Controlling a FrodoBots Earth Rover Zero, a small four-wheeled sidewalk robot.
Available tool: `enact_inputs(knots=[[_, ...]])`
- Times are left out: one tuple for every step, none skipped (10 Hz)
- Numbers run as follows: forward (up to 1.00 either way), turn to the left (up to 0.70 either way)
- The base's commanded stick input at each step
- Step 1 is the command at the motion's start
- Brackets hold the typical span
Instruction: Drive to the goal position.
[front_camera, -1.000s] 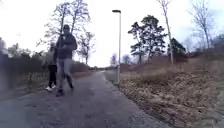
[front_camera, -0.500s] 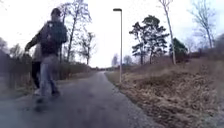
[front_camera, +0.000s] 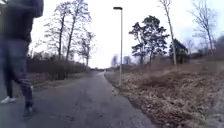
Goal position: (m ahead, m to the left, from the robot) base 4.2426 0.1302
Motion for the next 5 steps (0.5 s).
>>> enact_inputs(knots=[[0.5, 0.01], [0.33, 0.01], [0.08, 0.0], [0.5, 0.01], [0.5, 0.01]])
